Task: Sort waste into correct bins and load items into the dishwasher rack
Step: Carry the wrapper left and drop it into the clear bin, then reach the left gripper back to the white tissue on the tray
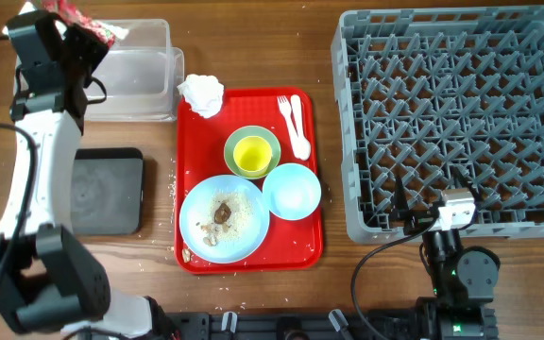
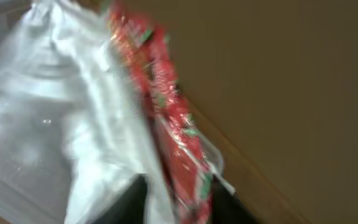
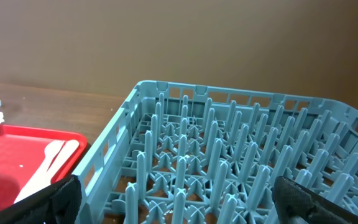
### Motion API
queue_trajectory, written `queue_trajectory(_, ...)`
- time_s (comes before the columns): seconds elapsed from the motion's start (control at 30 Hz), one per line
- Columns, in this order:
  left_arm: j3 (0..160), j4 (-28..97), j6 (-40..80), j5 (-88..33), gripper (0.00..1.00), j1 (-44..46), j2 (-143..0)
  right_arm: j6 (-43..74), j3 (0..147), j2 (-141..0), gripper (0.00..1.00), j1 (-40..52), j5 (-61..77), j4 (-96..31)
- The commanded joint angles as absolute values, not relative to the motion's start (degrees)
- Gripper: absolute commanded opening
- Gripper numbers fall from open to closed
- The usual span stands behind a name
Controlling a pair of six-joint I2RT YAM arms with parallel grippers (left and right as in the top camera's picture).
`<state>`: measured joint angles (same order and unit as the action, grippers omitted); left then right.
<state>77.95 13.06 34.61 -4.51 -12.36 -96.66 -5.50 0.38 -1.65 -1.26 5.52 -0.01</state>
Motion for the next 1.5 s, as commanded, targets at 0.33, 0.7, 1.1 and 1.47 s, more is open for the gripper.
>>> queue_trajectory(0.33,78.00,13.58,32.88,-31.16,0.58,-11.75,-99.61,-6.00,0.32,-1.39,1.00,-0.93,4.97,0.23)
queue_trajectory(0.7,78.00,25.08,20.99,5.48,0.54,10.92,-102.39,-6.00,0.32,-1.39,1.00,-0.93,4.97,0.23)
queue_trajectory(1.1,78.00,15.90,21.61,7.60,0.50,11.79,-115.61,-6.00,0.32,-1.39,1.00,-0.93,4.97,0.23)
queue_trajectory(1.47,78.00,18.09,21.89,7.57,0.45,12.10,-119.00,-6.00,0.32,-1.39,1.00,-0.93,4.97,0.23)
